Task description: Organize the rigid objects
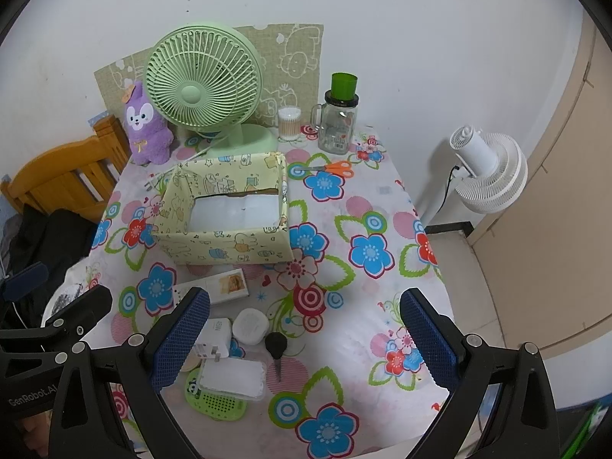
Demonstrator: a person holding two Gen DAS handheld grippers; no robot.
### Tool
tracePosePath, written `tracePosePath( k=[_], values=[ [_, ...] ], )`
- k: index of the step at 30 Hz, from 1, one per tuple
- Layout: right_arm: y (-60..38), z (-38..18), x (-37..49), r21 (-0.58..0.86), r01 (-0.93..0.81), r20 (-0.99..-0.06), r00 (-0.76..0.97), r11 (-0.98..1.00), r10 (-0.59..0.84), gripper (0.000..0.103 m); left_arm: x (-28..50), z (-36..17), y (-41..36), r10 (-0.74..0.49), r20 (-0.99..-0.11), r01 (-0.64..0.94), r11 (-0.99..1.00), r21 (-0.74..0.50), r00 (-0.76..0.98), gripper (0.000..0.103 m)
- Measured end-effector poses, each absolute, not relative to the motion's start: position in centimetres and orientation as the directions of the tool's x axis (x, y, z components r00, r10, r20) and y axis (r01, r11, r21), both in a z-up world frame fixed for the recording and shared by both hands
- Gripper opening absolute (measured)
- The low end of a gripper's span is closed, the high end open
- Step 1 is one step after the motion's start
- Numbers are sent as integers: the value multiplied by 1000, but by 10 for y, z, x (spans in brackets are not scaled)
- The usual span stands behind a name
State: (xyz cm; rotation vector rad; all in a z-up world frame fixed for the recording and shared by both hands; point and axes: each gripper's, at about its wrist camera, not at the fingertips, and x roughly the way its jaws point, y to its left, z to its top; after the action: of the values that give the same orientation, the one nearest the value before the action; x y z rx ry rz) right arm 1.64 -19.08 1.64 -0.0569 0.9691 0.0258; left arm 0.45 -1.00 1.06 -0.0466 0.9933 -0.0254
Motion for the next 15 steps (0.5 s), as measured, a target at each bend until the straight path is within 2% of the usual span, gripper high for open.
tracePosePath(
  k=[15],
  values=[
    [-192,16,16,-35,-46,-825,565,998,-3,101,6,11,-11,-42,-837,-1,999,-50,546,102]
  ],
)
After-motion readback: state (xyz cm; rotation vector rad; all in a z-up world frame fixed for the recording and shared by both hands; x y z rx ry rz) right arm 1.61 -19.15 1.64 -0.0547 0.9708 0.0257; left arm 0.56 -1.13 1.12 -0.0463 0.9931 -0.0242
